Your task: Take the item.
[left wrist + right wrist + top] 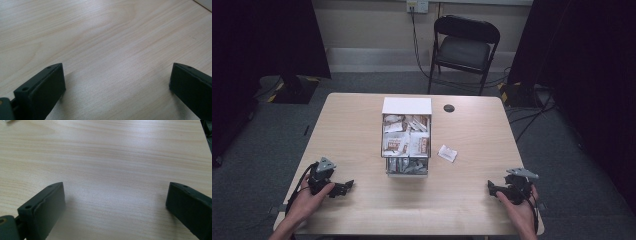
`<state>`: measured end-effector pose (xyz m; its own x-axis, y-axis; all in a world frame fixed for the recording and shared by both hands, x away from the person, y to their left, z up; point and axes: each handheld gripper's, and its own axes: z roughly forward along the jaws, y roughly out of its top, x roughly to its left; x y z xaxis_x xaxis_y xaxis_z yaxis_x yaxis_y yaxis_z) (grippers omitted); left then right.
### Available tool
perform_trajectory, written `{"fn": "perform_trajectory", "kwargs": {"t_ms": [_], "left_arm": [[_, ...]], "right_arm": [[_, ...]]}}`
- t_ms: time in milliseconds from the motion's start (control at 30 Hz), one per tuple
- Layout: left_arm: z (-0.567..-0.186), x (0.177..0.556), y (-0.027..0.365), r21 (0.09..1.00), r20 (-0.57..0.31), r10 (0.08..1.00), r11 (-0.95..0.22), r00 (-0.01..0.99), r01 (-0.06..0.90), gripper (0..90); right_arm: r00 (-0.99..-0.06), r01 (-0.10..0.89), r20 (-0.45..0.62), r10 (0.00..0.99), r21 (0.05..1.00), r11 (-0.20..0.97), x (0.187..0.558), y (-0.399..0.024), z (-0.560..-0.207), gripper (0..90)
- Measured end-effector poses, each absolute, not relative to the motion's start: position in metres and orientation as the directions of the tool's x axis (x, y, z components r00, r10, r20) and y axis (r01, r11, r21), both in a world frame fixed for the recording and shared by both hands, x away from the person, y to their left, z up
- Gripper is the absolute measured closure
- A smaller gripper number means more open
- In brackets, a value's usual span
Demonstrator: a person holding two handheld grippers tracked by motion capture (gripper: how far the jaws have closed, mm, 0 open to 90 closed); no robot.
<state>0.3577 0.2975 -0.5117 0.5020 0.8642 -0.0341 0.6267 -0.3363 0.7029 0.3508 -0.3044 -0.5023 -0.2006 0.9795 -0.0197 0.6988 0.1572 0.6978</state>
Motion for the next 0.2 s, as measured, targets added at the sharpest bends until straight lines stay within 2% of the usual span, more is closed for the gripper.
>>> {"fn": "perform_trajectory", "kwargs": {"t_ms": [200], "left_arm": [[-0.5118,0.3577,0.2975,0.703,-0.035,0.864,-0.336,0.502,0.627,0.0]], "right_arm": [[-0.197,0.7,-0.021,0.98,0.697,0.156,0.3511,-0.3041,-0.5024,1.6]]}}
